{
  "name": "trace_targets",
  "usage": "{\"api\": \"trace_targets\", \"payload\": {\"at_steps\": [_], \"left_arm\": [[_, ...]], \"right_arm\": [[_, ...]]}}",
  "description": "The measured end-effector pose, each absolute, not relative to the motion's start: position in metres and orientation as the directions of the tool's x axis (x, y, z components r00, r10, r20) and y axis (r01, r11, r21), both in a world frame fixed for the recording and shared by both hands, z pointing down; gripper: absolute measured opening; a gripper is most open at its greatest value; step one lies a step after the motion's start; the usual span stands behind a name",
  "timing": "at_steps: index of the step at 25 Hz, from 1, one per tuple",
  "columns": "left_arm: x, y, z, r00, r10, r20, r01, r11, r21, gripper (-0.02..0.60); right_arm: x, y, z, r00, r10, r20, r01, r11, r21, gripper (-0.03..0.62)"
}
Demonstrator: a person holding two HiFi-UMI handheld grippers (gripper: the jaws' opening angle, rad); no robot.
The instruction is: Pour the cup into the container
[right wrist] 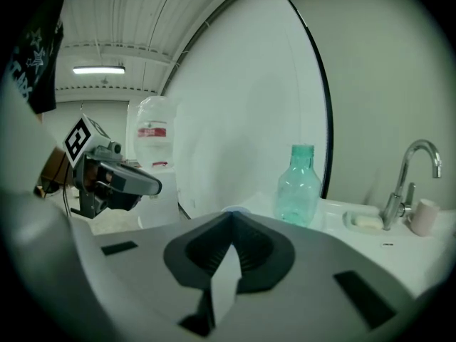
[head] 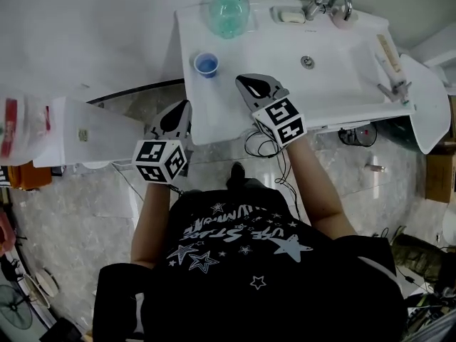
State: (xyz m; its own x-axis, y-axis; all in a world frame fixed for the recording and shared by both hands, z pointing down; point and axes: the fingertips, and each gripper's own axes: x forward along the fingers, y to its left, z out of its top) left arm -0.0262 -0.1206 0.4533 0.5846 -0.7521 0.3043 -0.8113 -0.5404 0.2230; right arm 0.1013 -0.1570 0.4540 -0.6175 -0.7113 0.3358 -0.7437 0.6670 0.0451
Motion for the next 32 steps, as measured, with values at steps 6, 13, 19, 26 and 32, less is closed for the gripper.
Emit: {"api": "trace_targets", "payload": {"at_steps": [6, 13, 19, 26, 32], "left_arm": [[-0.039, -0.109, 0.452, 0.643, -0.703, 0.304, -0.766, -0.595, 0.245, 0.009], [-0.058, -0.080, 0.451, 0.707, -0.645, 0.289, -0.706, -0.658, 0.261, 0.009], [-0.080, -0.051, 0.451, 0.739, -0.614, 0.278, -0.674, -0.686, 0.275, 0.009], [-0.102, -0.013, 0.453, 0.763, -0.589, 0.266, -0.646, -0.710, 0.279, 0.009], [-0.127, 0.016, 0.454, 0.774, -0.574, 0.268, -0.632, -0.727, 0.268, 0.009]], "right_arm": [[0.100, -0.141, 0.449, -0.506, -0.779, 0.369, -0.810, 0.577, 0.105, 0.006], [0.083, -0.100, 0.443, -0.417, -0.822, 0.389, -0.858, 0.497, 0.131, 0.006], [0.061, -0.064, 0.436, -0.377, -0.846, 0.377, -0.884, 0.450, 0.126, 0.006], [0.042, -0.026, 0.430, -0.339, -0.872, 0.354, -0.906, 0.404, 0.126, 0.006], [0.017, 0.004, 0.426, -0.323, -0.885, 0.337, -0.917, 0.381, 0.122, 0.006]]}}
